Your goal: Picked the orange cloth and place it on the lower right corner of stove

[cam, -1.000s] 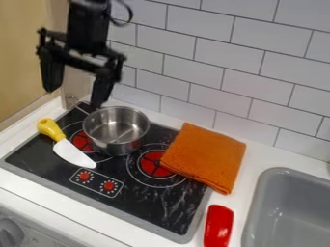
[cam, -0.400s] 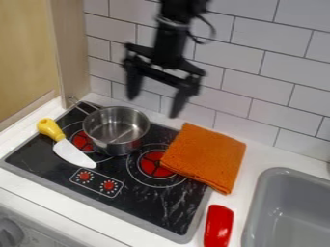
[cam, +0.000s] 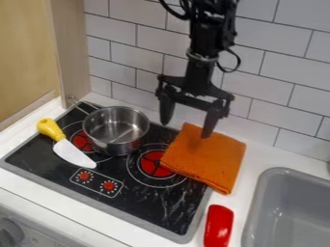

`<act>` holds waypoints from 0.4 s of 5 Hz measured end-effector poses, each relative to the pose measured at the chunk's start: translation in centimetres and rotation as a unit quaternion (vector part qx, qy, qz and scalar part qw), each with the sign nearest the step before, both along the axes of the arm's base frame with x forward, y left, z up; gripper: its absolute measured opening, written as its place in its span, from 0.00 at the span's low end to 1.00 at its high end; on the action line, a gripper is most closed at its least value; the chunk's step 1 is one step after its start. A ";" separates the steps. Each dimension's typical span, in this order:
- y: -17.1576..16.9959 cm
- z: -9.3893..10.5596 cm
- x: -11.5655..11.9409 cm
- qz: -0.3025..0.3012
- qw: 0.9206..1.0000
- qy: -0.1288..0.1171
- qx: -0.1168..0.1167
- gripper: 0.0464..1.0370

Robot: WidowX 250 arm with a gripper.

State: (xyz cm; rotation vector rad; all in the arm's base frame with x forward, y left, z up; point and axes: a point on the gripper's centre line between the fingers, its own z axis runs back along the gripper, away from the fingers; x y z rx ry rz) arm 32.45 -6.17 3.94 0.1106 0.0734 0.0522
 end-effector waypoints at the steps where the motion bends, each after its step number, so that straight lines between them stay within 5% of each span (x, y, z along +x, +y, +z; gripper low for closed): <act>1: -1.8 -0.9 0.6 -0.017 0.999 -0.023 -0.014 0.96; 2: -2.4 -1.2 1.0 -0.025 0.998 -0.035 -0.034 0.96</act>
